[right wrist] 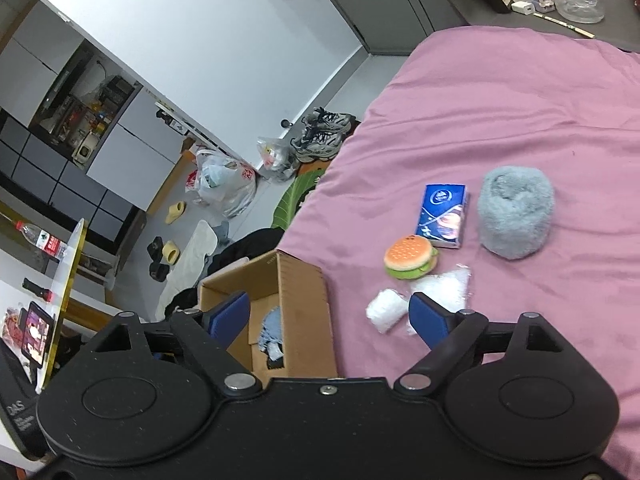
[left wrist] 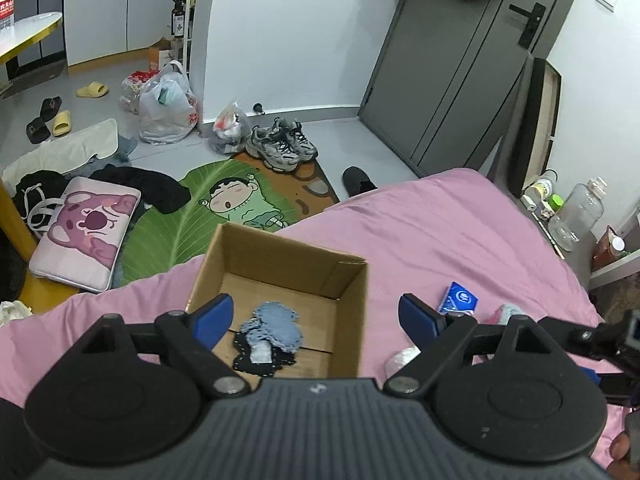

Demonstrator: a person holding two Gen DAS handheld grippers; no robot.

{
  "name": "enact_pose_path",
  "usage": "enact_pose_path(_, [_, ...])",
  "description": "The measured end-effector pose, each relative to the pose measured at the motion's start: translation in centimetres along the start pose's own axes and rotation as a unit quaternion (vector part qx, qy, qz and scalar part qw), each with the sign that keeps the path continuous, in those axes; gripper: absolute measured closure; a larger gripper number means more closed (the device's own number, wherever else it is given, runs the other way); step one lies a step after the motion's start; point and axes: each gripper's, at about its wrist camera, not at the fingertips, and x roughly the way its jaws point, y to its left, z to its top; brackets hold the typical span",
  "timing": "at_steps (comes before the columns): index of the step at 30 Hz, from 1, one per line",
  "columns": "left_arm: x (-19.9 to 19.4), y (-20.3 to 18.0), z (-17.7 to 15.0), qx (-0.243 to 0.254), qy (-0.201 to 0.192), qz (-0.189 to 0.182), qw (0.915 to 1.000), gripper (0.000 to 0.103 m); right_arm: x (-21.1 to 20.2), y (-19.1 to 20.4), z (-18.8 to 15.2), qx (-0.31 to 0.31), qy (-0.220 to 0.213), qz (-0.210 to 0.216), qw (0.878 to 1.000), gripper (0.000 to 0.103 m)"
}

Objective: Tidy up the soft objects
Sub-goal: 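Move left tool to white cotton bundle while right tool reaches clear filling bag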

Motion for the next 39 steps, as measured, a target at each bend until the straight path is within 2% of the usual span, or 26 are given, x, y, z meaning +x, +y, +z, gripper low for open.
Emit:
enact_pose_path(6, [-0.5,-1.5,-0.5,0.009,0.008,-0.003,0.9999,0.014,0.2,-0.4,-0.5,-0.027,0.01,-0.009,1.0,0.006])
enact_pose_path(14, [-0.2,-3.9,-1.4,0.036,0.023,0.007,0.9991,0.014,-0.1,-1.9,-1.3,-0.052,0.025,-0.037,0.998,0.0])
enact_pose_path(23, [1.0,-5.2,-3.0,0.048,0.052,0.028,0.9971,0.012,-0.1,-3.3,-2.1,-0.077,0.036,-0.061,0.994,0.0])
enact_pose_path(28, [1.6,-5.4,-3.5,0.047,0.061,0.038,0.9963,0.012,0.6,-4.1,-2.3,-0.079,0.048,-0.08,0.992,0.0])
enact_pose_path(30, [1.5,-5.4,-3.6,0.044,0.053,0.042,0.9967,0.013,0.9,-4.5,-2.2,-0.073,0.046,-0.087,0.992,0.0])
enact_pose_path(39, [2.6,-6.8,-3.9,0.043,0.045,0.043,0.9971,0.013,2.4,-7.0,-1.6,-0.018,0.058,-0.06,0.996,0.0])
